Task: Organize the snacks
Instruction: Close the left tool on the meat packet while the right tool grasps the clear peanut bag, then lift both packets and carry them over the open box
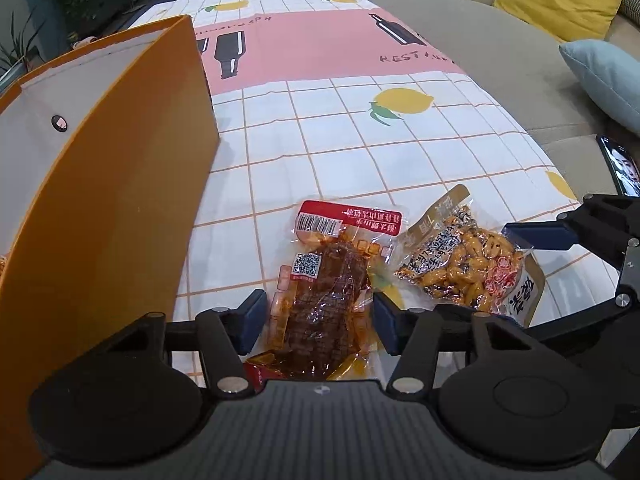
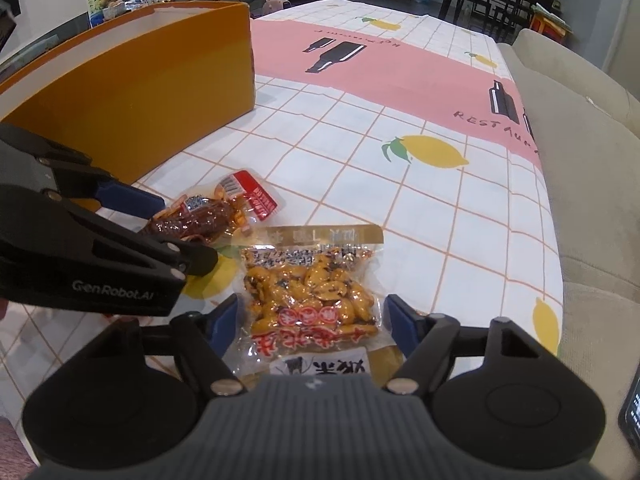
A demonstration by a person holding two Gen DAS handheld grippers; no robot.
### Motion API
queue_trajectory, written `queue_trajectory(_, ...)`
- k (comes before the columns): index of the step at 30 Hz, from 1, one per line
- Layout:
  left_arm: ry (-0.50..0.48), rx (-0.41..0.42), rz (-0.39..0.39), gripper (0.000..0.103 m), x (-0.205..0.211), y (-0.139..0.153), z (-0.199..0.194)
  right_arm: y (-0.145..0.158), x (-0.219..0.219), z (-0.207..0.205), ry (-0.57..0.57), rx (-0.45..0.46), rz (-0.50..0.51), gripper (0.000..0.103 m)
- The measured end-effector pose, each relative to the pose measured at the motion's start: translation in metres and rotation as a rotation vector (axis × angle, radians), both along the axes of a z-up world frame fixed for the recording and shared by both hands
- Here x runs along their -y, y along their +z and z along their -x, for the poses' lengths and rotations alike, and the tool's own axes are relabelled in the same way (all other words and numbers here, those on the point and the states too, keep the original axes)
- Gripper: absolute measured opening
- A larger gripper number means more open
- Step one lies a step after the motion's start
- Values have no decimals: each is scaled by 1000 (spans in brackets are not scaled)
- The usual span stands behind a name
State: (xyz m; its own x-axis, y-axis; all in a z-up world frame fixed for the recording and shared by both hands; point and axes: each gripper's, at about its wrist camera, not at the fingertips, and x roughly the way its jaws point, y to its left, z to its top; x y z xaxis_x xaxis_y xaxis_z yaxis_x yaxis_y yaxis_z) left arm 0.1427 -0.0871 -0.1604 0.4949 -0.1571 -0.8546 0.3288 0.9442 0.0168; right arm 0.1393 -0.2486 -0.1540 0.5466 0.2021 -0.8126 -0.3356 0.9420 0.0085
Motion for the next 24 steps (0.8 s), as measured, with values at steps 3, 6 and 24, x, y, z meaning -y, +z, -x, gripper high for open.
queue_trajectory(3,5,-7,2,61,1,0,2,1,2,0,-4,-13,-29,71)
queue_trajectory(6,14,-19,1,61,0,1,2,2,-1,1,2,-13,-17,71)
queue_trajectory(24,51,4,72,60,-2,49,17,31,11,14,-80,-31,-48,71)
